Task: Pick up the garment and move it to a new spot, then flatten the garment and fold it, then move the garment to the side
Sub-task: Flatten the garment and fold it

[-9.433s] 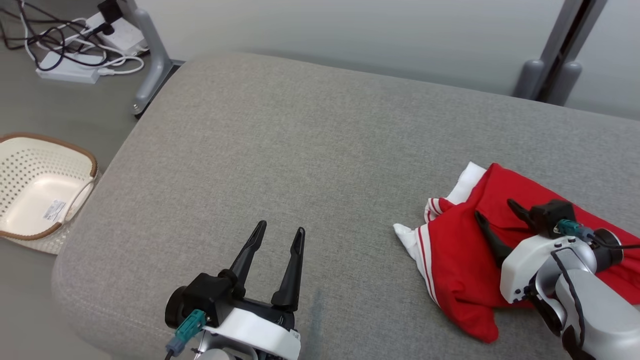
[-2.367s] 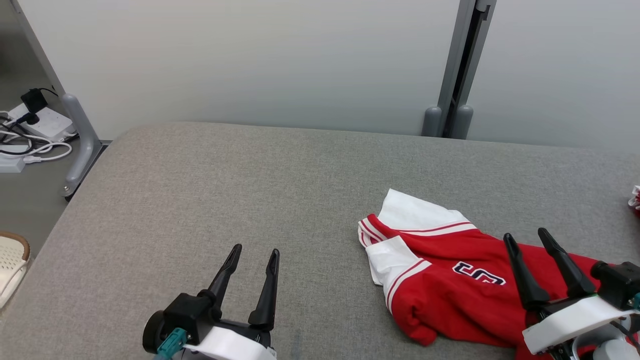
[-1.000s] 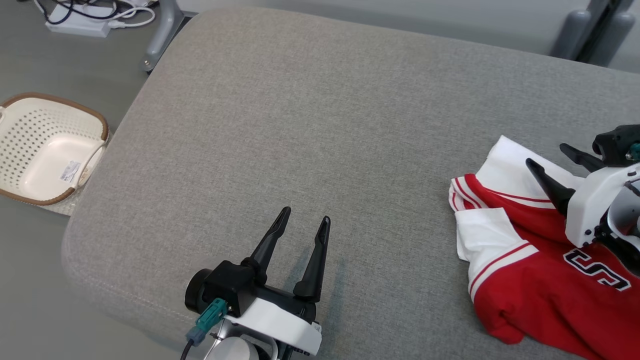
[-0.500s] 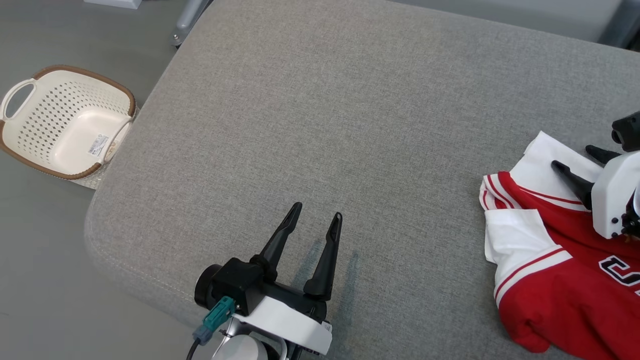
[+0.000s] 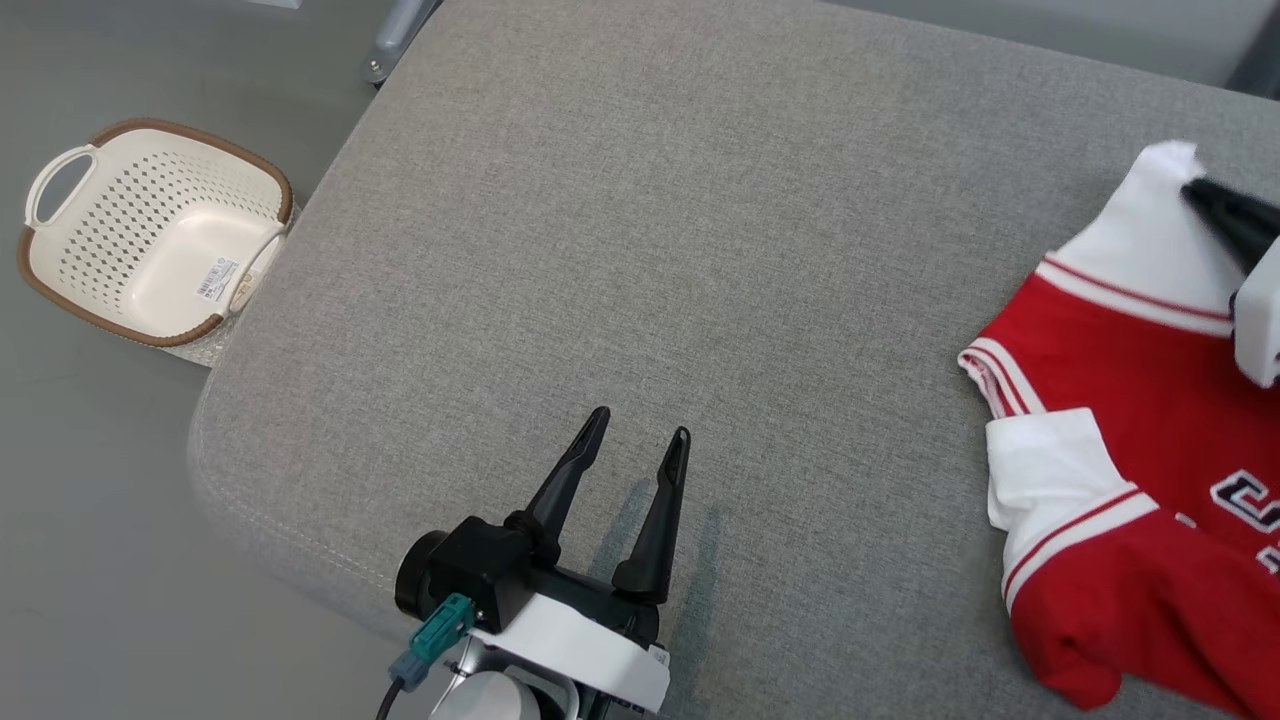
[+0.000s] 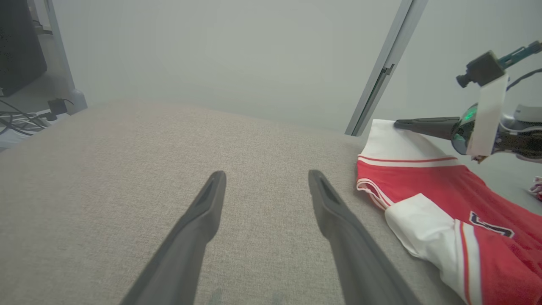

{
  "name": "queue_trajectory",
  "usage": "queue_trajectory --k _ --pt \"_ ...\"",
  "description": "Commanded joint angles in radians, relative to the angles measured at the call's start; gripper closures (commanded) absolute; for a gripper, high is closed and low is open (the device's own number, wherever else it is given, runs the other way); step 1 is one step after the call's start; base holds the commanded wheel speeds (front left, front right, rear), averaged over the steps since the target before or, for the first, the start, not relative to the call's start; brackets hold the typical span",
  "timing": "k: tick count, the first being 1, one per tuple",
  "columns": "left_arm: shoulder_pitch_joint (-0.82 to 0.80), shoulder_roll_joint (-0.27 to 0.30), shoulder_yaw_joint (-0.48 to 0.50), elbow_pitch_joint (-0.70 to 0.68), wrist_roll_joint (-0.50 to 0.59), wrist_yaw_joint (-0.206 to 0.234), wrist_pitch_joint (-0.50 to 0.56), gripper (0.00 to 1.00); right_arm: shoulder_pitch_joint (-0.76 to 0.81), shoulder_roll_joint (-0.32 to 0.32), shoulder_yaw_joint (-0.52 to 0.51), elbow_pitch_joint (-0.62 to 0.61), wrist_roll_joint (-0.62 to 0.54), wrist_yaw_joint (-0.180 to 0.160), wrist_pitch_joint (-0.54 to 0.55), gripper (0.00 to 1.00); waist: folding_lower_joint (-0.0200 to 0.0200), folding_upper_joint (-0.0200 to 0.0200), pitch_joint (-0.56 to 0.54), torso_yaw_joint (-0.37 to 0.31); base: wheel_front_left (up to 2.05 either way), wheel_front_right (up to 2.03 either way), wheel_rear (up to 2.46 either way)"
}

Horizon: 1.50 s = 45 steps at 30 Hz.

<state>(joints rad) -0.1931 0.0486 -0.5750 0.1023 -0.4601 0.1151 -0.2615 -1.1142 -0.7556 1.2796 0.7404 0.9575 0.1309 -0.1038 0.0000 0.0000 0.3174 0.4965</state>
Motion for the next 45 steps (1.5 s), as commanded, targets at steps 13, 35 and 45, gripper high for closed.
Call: queue_trajectory --k 13,35,45 --pt "-0.017 0.004 -0.028 -0.025 -0.018 0.01 -0.003 0.0 -0.188 0.111 -0.051 0.384 -0.128 0.0 -0.162 0.54 0.0 0.0 0.021 0.052 0.0 0.0 0.0" --pt "0.002 0.004 0.118 0.03 0.055 -0.025 -0.003 0.0 0.07 0.187 -0.222 0.163 -0.066 0.0 -0.161 0.0 0.0 0.0 -0.166 -0.159 0.0 0.0 0.0" --pt "0.044 0.004 0.228 0.049 0.081 -0.047 -0.003 0.0 0.449 0.224 -0.686 -0.121 -0.259 0.0 -0.162 0.0 0.0 0.0 -0.245 -0.283 0.0 0.0 0.0"
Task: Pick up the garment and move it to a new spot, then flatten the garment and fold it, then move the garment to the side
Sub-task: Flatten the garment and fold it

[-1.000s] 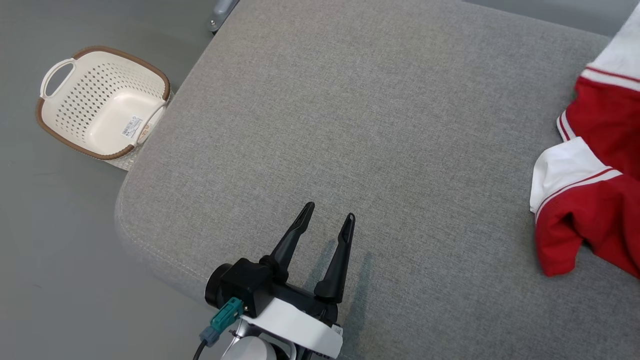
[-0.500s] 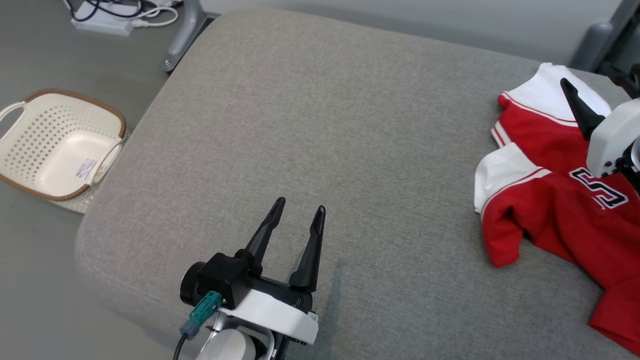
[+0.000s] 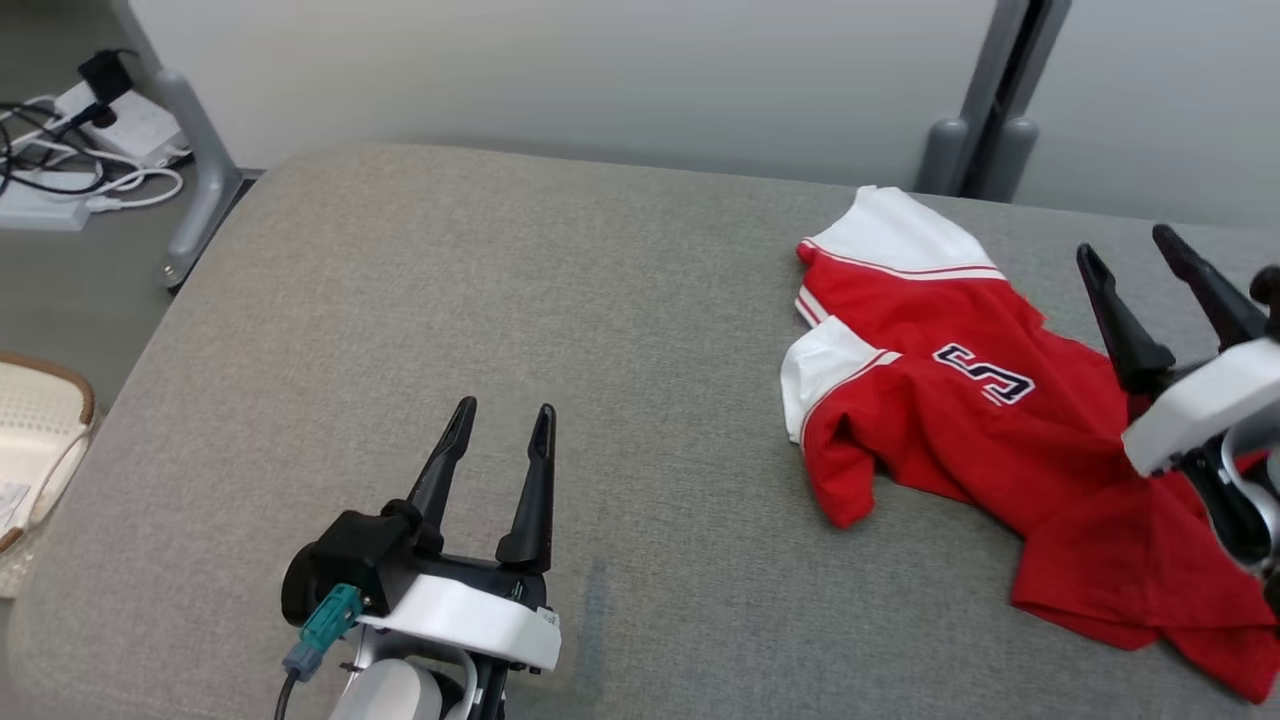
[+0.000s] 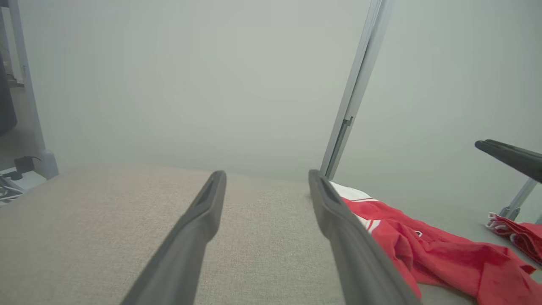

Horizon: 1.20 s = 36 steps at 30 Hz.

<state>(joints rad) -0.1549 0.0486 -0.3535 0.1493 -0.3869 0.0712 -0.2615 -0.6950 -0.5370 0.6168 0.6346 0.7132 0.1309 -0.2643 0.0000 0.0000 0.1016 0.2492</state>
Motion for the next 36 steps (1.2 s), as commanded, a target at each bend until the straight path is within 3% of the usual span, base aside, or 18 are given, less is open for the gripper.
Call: queue_trajectory --k 1,4,9,16,25,36 --pt "0.01 0.005 0.013 0.004 0.01 -0.006 -0.003 0.0 0.077 0.019 -0.069 -0.041 -0.037 0.0 -0.001 0.0 0.0 0.0 -0.034 -0.045 0.0 0.0 0.0" --pt "0.02 0.004 0.03 0.012 0.014 -0.009 -0.003 0.0 0.219 0.07 -0.217 -0.119 -0.093 0.0 -0.001 0.0 0.0 0.0 -0.047 -0.069 0.0 0.0 0.0" --pt "0.041 0.004 0.056 0.03 0.02 -0.017 -0.003 0.0 0.409 0.16 -0.373 -0.243 -0.209 0.0 -0.001 0.0 0.0 0.0 -0.069 -0.116 0.0 0.0 0.0" --pt "0.067 0.005 0.076 0.057 0.033 -0.032 -0.003 0.0 0.55 0.259 -0.483 -0.332 -0.305 0.0 -0.001 0.0 0.0 0.0 -0.092 -0.159 0.0 0.0 0.0" --pt "0.08 0.004 0.087 0.07 0.028 -0.04 -0.003 0.0 0.612 0.309 -0.504 -0.362 -0.343 0.0 -0.001 0.0 0.0 0.0 -0.095 -0.182 0.0 0.0 0.0" --pt "-0.022 0.004 0.059 0.117 0.039 -0.029 -0.003 0.0 0.563 0.286 -0.494 -0.391 -0.339 0.0 -0.001 0.0 0.0 0.0 0.005 -0.23 0.0 0.0 0.0"
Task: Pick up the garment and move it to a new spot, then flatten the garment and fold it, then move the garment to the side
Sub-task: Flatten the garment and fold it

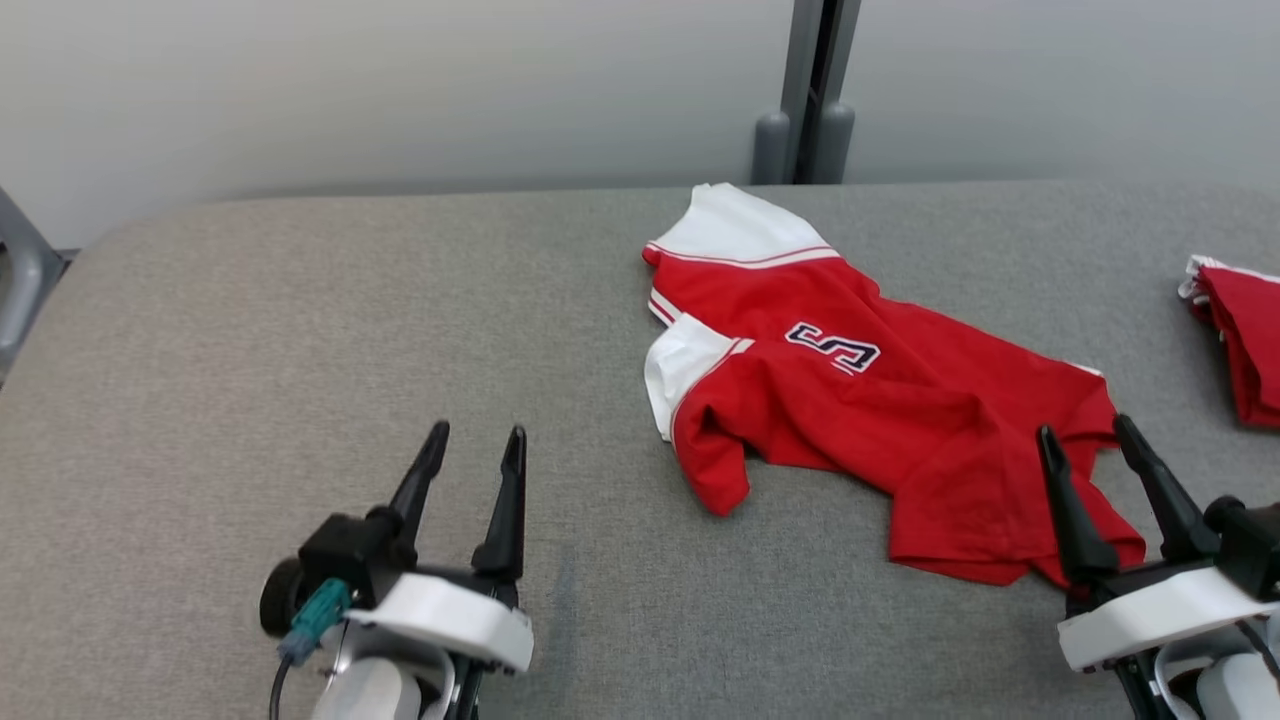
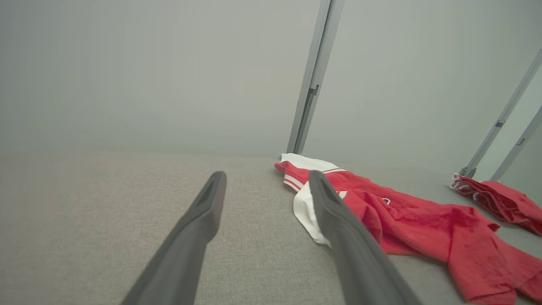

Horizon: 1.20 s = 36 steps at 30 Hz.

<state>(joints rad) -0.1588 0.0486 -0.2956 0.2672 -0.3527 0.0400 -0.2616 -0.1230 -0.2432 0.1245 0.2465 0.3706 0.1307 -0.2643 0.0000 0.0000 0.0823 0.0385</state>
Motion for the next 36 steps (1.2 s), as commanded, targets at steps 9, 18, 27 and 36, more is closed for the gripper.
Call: queue_trajectory --k 9,18,27,36 --pt "-0.28 0.005 -0.058 0.245 0.081 0.003 -0.003 0.0 -0.071 -0.031 0.01 -0.046 0.02 0.0 -0.001 0.0 0.0 0.0 0.159 -0.119 0.0 0.0 0.0" --pt "-0.575 0.005 -0.142 0.681 0.032 -0.033 0.015 0.0 -0.113 -0.037 0.031 -0.072 0.023 0.0 -0.001 0.0 0.0 0.0 0.233 -0.197 0.0 0.0 0.0" --pt "-0.698 0.005 -0.207 0.834 -0.091 -0.122 0.069 0.0 -0.124 -0.031 0.034 -0.063 0.023 0.0 -0.001 0.0 0.0 0.0 0.253 -0.223 0.0 0.0 0.0" --pt "-0.728 0.005 -0.306 0.896 -0.167 -0.144 0.12 0.0 -0.127 -0.024 0.042 -0.051 0.01 0.0 -0.001 0.0 0.0 0.0 0.25 -0.235 0.0 0.0 0.0"
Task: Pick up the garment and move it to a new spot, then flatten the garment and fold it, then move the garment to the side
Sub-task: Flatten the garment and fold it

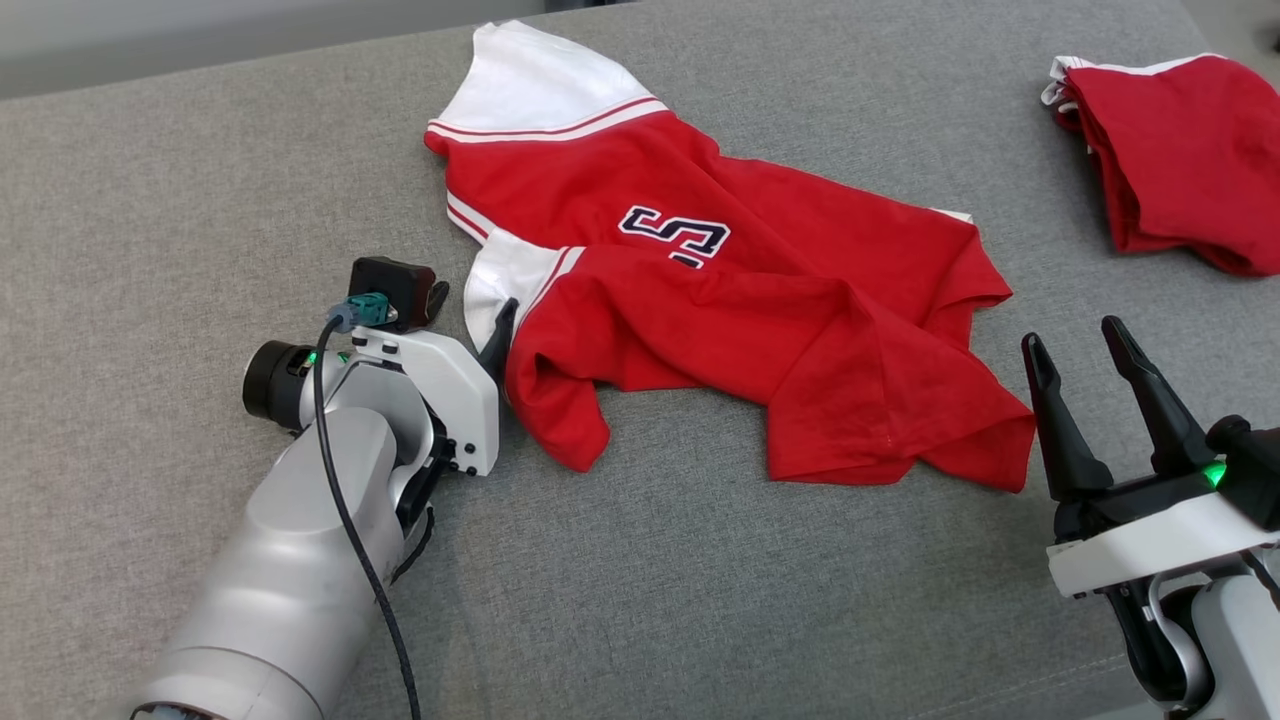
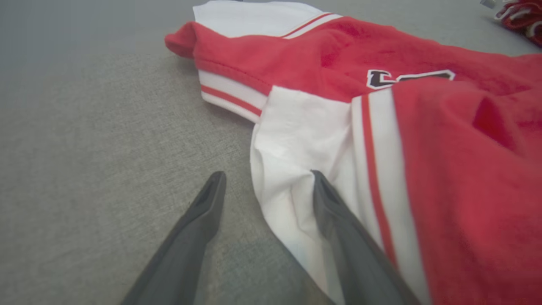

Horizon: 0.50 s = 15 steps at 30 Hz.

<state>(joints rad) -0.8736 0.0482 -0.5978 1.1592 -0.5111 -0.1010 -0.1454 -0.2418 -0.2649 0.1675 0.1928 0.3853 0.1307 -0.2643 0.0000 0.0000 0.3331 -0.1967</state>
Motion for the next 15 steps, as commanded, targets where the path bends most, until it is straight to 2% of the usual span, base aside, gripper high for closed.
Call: queue_trajectory --k 1,2,4,10,15 --pt "-0.011 0.005 -0.016 0.006 -0.016 -0.004 0.012 0.16 -0.008 -0.001 -0.001 0.004 -0.006 0.0 -0.001 0.0 0.0 0.0 -0.002 0.0 0.0 0.0 0.0" --pt "-0.011 0.005 -0.029 0.006 -0.02 -0.008 0.016 0.99 -0.008 0.0 0.0 0.005 -0.007 0.0 -0.001 0.0 0.0 0.0 -0.003 0.0 0.0 0.0 0.0" --pt "-0.014 0.005 -0.045 0.005 -0.032 -0.006 0.0 1.0 -0.006 0.0 -0.001 0.007 -0.006 0.0 -0.001 0.0 0.0 0.0 -0.007 0.003 0.0 0.0 0.0" --pt "-0.024 0.005 -0.067 -0.001 -0.049 0.04 -0.09 1.0 0.012 0.001 -0.006 0.016 -0.014 0.0 -0.001 0.0 0.0 0.0 -0.046 0.029 0.0 0.0 0.0" --pt "-0.052 0.018 -0.06 -0.069 0.004 0.118 -0.119 1.0 0.024 0.004 -0.004 0.025 -0.014 0.0 -0.001 0.0 0.0 0.0 -0.096 0.063 0.0 0.0 0.0"
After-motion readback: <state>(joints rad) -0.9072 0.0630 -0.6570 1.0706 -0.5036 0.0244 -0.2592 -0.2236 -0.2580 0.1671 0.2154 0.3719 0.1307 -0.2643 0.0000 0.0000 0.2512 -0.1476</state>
